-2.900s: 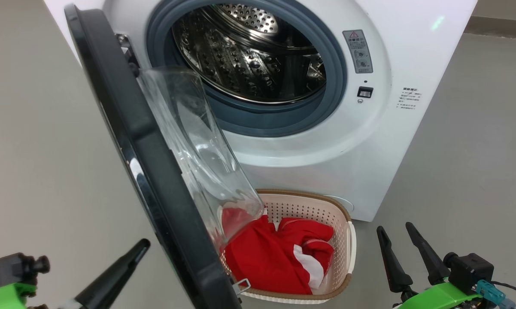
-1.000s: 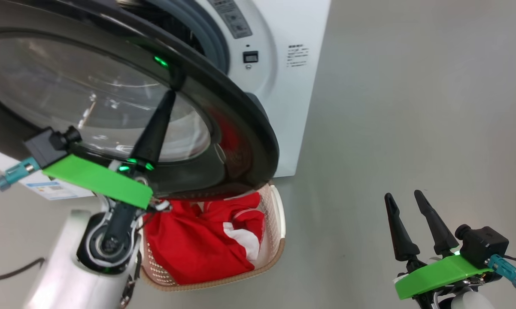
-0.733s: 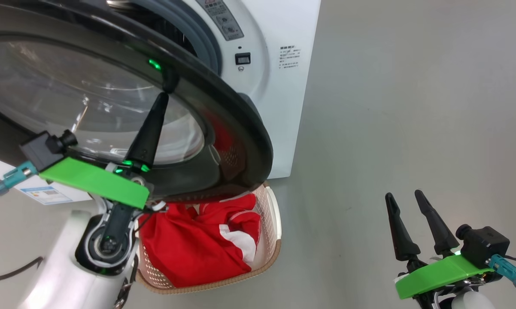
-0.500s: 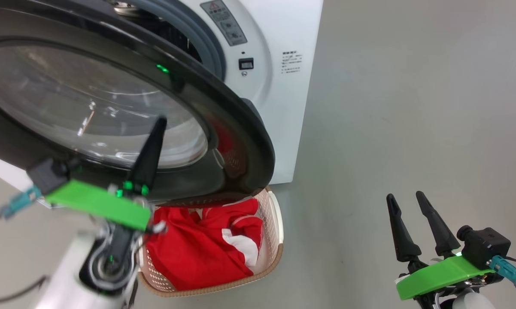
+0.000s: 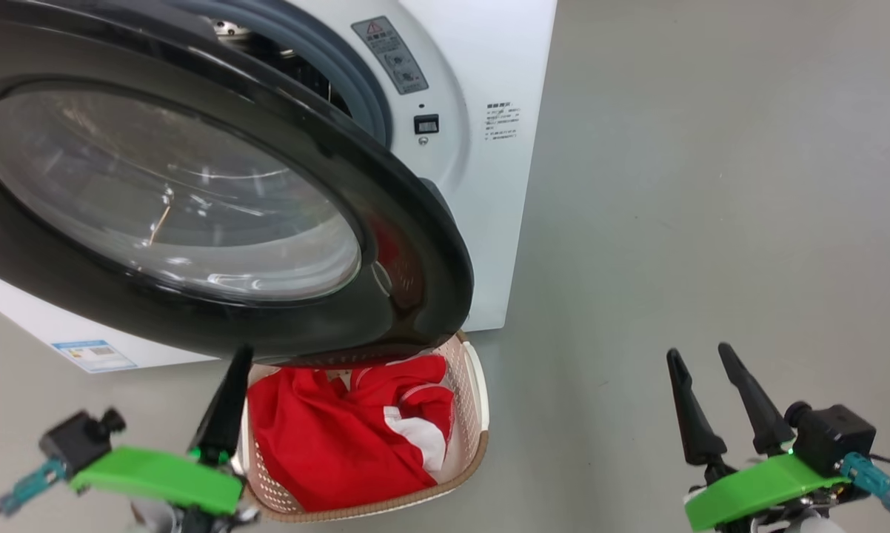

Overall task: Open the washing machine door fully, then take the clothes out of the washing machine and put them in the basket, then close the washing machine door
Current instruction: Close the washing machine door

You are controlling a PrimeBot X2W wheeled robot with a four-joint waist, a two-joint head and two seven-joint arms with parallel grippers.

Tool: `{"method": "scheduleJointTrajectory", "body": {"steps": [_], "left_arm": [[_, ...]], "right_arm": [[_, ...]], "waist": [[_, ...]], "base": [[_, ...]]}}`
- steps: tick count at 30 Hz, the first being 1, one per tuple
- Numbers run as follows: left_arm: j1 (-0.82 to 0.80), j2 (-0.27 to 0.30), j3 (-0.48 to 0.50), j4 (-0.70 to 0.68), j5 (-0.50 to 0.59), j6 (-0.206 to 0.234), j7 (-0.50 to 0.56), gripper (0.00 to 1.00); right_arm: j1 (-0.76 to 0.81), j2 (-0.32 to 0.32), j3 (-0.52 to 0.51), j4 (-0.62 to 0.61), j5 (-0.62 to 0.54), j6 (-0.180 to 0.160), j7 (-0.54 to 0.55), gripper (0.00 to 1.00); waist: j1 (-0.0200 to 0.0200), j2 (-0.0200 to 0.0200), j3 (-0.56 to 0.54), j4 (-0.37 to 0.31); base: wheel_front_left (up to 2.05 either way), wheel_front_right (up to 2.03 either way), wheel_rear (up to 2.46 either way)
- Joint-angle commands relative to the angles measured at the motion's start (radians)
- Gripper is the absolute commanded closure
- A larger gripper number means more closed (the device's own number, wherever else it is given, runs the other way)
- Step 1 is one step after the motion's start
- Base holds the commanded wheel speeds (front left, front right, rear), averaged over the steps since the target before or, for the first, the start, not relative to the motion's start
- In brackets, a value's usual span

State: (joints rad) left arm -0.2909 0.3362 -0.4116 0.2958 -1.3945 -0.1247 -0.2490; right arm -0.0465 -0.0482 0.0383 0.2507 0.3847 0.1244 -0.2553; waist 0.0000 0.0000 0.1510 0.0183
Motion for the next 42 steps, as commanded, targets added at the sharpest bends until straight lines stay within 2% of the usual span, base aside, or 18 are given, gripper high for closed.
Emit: {"method": "scheduleJointTrajectory", "body": {"steps": [1,6,8,11,12,15,28,42], "left_arm": [[0.007,0.029,0.054,-0.014,0.005,-0.006,-0.011,1.0],[0.08,0.001,0.145,-0.013,0.064,-0.006,-0.012,1.0],[0.107,-0.008,0.179,-0.016,0.088,-0.006,-0.012,0.86],[0.139,-0.024,0.23,-0.019,0.13,-0.006,-0.013,0.57],[0.149,-0.027,0.245,-0.02,0.147,-0.006,-0.013,0.51],[0.178,-0.03,0.277,-0.018,0.214,-0.006,-0.013,0.02],[0.258,-0.067,0.365,-0.059,0.476,-0.006,-0.013,0.0],[0.329,-0.133,0.455,-0.153,0.999,-0.006,-0.013,0.0]], "right_arm": [[0.002,-0.002,0.013,-0.024,-0.011,0.006,-0.006,0.0],[0.011,-0.002,0.009,-0.022,-0.02,0.006,-0.006,0.0],[0.014,-0.002,0.007,-0.022,-0.023,0.006,-0.006,0.0],[0.018,-0.002,0.003,-0.022,-0.027,0.006,-0.006,0.0],[0.02,-0.002,0.002,-0.022,-0.028,0.006,-0.006,0.0],[0.028,-0.002,0.0,-0.023,-0.03,0.006,-0.006,0.0],[0.052,-0.007,-0.018,-0.025,-0.037,0.006,-0.006,0.0],[0.076,-0.013,-0.031,-0.042,-0.038,0.006,-0.006,0.0]], "waist": [[0.0,0.0,-0.004,-0.003],[0.0,0.0,-0.013,-0.009],[0.0,0.0,-0.016,-0.012],[0.0,0.0,-0.02,-0.014],[0.0,0.0,-0.021,-0.015],[0.0,0.0,-0.026,-0.017],[0.0,0.0,-0.042,-0.012],[0.0,0.0,-0.067,0.01]], "base": [[0.0,0.0,0.0],[0.0,0.0,0.0],[0.0,0.0,0.0],[0.0,0.0,0.0],[0.0,0.0,0.0],[0.0,0.0,0.0],[0.0,0.0,0.0],[0.0,0.0,0.0]]}}
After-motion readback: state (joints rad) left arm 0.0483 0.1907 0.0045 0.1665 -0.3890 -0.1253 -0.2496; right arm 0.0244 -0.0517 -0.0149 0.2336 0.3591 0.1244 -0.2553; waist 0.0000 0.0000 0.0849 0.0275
